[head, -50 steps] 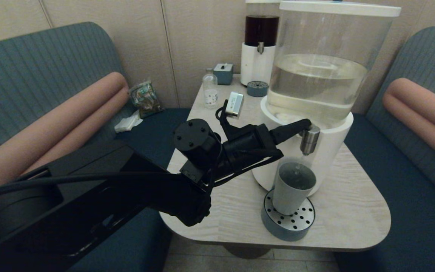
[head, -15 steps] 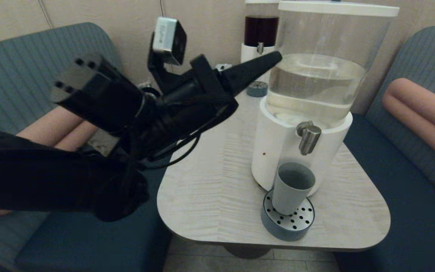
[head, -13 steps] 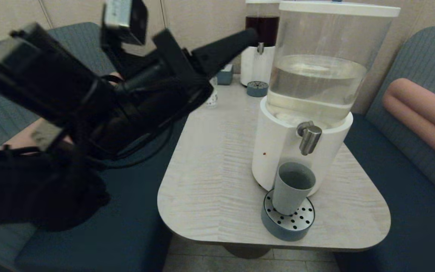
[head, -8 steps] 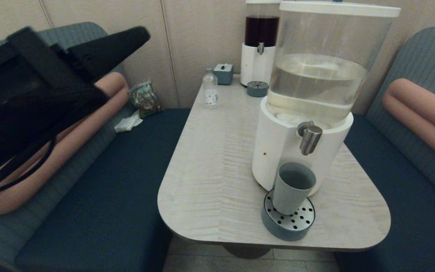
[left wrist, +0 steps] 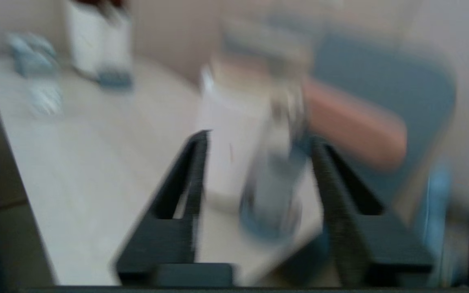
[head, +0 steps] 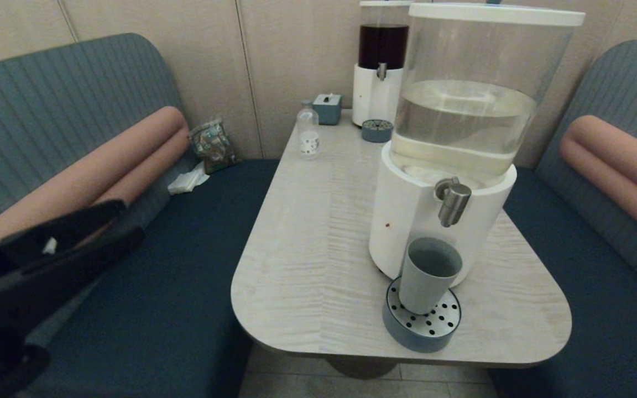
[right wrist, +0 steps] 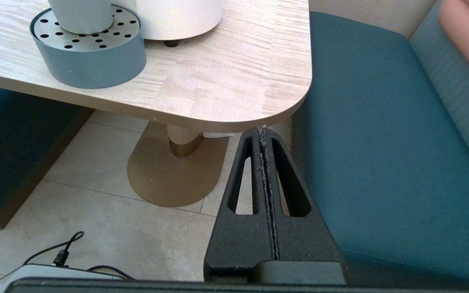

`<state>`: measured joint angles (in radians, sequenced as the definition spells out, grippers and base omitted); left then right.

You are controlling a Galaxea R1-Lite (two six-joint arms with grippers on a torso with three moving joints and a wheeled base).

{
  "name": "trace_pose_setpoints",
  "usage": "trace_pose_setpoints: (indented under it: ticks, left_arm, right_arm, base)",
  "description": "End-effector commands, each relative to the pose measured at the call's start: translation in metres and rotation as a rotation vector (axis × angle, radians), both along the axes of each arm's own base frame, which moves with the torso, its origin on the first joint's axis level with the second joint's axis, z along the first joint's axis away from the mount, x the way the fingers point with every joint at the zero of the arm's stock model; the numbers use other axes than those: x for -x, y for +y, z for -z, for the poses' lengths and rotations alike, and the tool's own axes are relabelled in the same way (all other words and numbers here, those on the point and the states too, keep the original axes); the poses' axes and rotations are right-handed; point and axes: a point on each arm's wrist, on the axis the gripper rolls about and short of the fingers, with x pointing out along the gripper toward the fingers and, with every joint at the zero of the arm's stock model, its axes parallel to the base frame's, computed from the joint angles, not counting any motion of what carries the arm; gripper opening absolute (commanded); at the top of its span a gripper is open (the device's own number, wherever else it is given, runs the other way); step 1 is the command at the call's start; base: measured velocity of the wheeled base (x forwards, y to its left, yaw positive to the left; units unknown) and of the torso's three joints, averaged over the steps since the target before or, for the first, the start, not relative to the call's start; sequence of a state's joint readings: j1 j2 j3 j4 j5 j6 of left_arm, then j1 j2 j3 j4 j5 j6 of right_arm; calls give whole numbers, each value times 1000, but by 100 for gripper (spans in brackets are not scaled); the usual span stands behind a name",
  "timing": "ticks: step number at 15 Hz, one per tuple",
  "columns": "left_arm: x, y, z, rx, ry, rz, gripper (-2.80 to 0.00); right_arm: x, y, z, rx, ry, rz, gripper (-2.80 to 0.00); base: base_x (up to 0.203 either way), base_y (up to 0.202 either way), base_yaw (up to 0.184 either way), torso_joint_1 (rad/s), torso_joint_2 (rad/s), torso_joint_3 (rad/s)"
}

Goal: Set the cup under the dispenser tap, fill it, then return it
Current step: Place the cup next to the water dispenser

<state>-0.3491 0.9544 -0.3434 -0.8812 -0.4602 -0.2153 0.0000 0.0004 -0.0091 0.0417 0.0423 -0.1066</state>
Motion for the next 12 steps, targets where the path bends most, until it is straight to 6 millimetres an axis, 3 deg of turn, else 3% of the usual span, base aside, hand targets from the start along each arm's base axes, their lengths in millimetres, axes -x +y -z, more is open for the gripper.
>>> trace_pose_setpoints:
  ticks: [1,4,7,10,12]
  left_arm:
    - [-8,-5,21,-85,53,91,0]
    - [-39,-18,41,-176,146,177,0]
    - [-105,-40,65,-229,165,194,0]
    - [-175,-59,106,-236,108,249,0]
    - [-216,-68,102,-219,-46,261,0]
  right_arm:
    - [0,0,0,1,-1,-1,-280]
    - [0,0,0,1,-1,-1,-280]
    - [0,0,0,1,-2,-1,-280]
    - [0,0,0,1,-1,-1,-280]
    - [0,0,0,1,-1,-1,-280]
  base:
    - [0,0,0,0,0,0]
    - [0,0,0,0,0,0]
    - [0,0,0,0,0,0]
    - [0,0,0,0,0,0]
    - [0,0,0,0,0,0]
